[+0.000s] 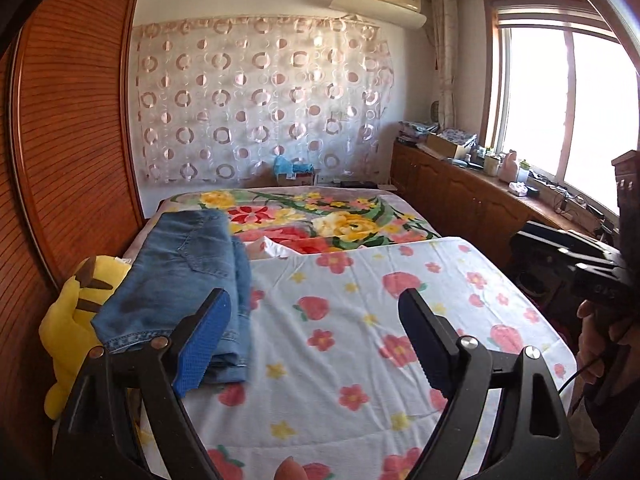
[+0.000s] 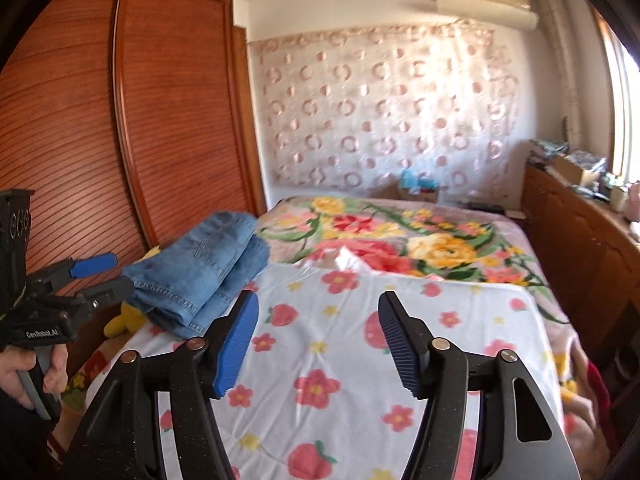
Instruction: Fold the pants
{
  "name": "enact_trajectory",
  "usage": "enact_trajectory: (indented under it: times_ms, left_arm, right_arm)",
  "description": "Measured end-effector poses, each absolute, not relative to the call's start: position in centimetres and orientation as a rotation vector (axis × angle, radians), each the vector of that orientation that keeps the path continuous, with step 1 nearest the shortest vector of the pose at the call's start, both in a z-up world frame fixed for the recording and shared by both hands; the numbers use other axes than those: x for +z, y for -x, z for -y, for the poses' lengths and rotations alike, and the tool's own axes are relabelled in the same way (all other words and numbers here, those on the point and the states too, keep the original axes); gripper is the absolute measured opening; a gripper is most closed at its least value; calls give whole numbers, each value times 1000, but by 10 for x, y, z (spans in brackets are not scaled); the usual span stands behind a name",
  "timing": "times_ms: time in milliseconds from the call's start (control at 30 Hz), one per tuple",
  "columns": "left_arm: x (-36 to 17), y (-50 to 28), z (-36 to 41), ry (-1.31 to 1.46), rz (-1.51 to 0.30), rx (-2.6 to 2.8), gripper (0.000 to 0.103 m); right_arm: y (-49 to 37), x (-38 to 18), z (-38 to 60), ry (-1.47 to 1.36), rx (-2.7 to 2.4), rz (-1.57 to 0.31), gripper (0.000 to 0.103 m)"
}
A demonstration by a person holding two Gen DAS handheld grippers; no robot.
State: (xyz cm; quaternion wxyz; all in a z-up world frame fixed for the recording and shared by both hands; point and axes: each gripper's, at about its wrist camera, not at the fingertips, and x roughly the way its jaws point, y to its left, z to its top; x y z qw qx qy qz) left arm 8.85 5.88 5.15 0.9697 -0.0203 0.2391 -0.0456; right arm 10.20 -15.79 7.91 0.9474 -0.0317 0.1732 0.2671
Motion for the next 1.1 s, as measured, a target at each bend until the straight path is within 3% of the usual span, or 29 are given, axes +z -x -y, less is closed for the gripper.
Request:
enact_trajectory:
  times_ms: [333, 1100]
  left_arm:
    - [66, -80, -38, 58, -452, -80, 86]
    - [70, -64, -20, 21, -436, -56, 86]
  right_arm:
    - [-43, 74, 180, 30, 429, -299, 71]
    - [-38, 71, 168, -1, 402, -281, 71]
